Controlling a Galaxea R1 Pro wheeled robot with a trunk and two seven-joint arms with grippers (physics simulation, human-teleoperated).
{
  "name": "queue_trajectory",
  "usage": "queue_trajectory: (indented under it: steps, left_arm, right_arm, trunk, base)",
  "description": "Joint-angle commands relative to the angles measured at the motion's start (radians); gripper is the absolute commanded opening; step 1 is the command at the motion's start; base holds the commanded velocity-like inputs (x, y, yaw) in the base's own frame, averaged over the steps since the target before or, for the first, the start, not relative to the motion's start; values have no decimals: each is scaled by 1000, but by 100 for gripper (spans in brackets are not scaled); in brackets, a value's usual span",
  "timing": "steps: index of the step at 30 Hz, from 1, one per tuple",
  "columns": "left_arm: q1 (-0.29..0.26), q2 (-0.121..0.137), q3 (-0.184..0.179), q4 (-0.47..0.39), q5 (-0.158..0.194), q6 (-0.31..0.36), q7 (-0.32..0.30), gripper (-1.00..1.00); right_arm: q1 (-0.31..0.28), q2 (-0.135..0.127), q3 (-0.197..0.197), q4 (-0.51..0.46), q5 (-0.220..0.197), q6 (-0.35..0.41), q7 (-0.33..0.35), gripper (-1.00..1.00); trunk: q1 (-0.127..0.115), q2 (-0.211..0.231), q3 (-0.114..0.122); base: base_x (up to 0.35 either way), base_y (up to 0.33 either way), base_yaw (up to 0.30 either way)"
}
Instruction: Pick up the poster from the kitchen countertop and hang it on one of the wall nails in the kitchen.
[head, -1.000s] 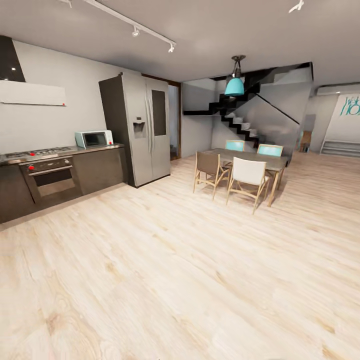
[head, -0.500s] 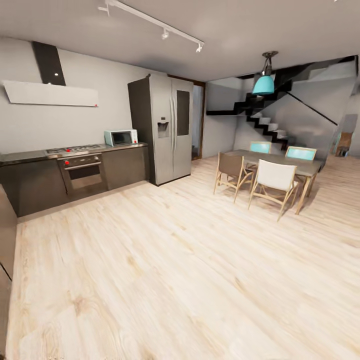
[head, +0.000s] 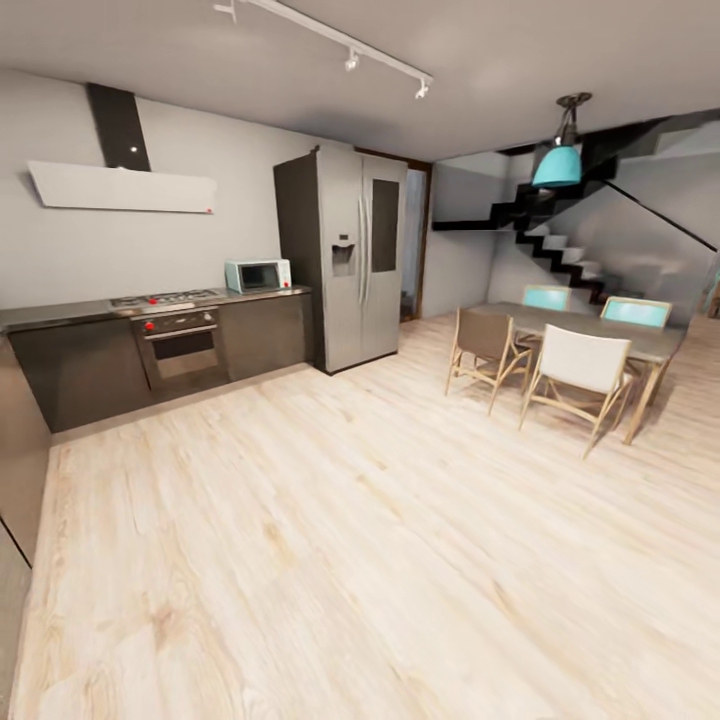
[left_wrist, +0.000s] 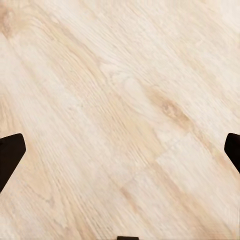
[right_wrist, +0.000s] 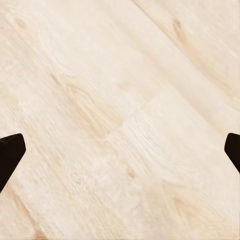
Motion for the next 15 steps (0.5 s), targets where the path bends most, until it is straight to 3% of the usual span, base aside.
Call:
queue_trajectory:
  steps: [1, 15]
  left_arm:
    - [0, 0, 1, -1, 0, -1, 0, 100]
    - [0, 0, 1, -1, 0, -1, 1, 100]
  right_arm:
    - [0, 0, 0, 0, 0, -2, -1, 100]
    - [0, 1, 0, 0, 0, -2, -2, 100]
  trunk:
    - [1, 0, -1]
    - [1, 0, -1]
  base:
    - [335, -64, 258]
    - [310, -156, 286]
